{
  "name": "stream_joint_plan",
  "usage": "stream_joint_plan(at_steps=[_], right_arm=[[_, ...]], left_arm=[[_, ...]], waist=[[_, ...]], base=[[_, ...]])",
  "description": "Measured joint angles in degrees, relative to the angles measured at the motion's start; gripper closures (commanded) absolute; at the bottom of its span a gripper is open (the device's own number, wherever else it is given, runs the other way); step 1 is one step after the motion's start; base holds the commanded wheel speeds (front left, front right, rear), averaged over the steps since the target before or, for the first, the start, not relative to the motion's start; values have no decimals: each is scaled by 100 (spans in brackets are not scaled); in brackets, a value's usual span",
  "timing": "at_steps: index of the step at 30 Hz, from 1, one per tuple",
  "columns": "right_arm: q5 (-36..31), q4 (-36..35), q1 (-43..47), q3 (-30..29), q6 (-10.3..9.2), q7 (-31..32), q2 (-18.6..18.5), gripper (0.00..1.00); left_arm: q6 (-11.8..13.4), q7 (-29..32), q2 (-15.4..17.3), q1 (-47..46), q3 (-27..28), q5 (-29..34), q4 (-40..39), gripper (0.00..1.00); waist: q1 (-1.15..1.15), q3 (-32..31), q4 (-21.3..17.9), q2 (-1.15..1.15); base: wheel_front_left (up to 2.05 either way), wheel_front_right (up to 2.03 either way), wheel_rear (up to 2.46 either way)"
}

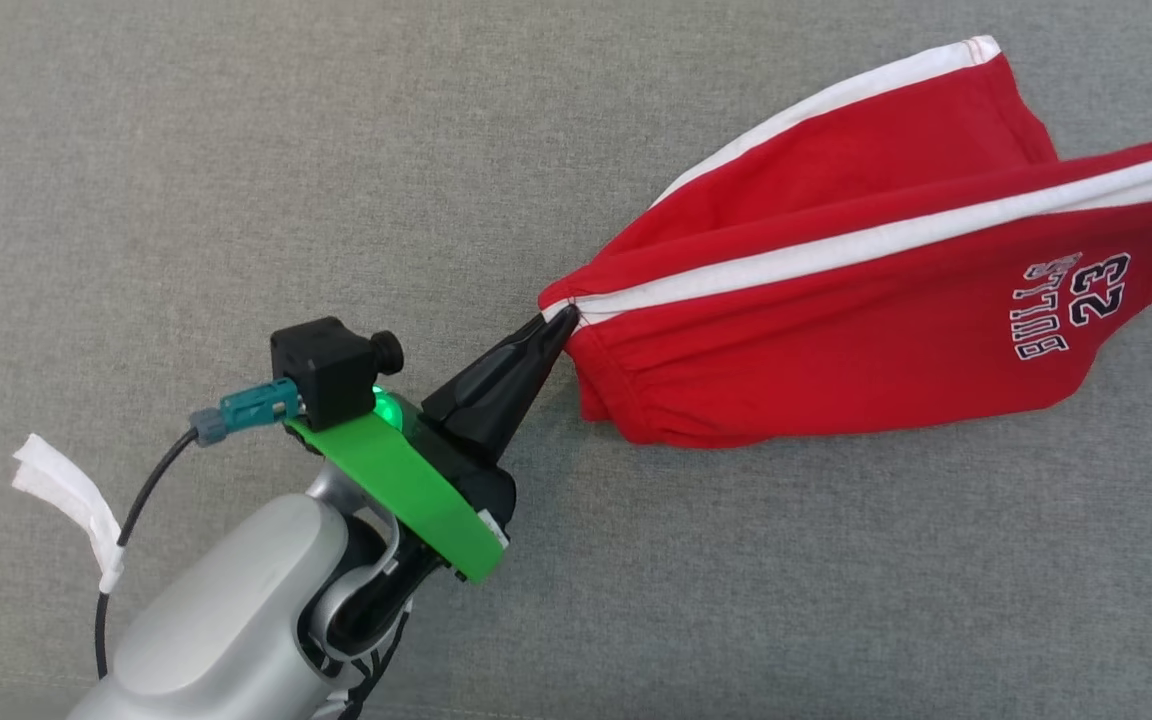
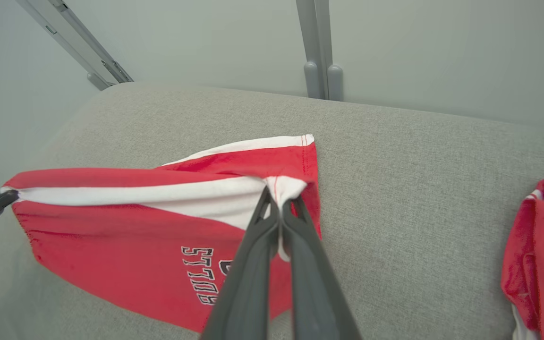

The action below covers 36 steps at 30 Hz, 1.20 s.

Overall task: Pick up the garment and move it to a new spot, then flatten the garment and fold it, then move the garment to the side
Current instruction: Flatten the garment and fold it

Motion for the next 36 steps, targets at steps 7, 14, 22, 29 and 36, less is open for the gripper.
stream_joint_plan(at_steps=[7,14,22,29,36], right_arm=[[-422,699,-1732,867,0,1100,512,100],[-866,1416,-3124,1433,-1,1695,909,100],[-1055,1992,-3856,2003,-1,1668,1205,62],[-999,2217,-4001,2319,-1,1065,1334,0],[-983,2301,-3576,2596,-2,40,1261,0]], left_arm=[[0,130,-167,-443,-74,-405,655,100],[0,74,-375,-1093,-390,-422,1037,100],[0,-200,-508,-1501,-816,-504,1437,100],[0,-532,-533,-1596,-944,-598,1693,0],[396,-837,-479,-1332,-642,-24,1723,0]], waist=[[0,353,194,0],[0,714,435,0],[0,1000,731,0],[1,969,769,0],[1,601,669,0]], base=[[0,0,0],[0,0,0],[0,0,0],[0,0,0],[0,0,0]])
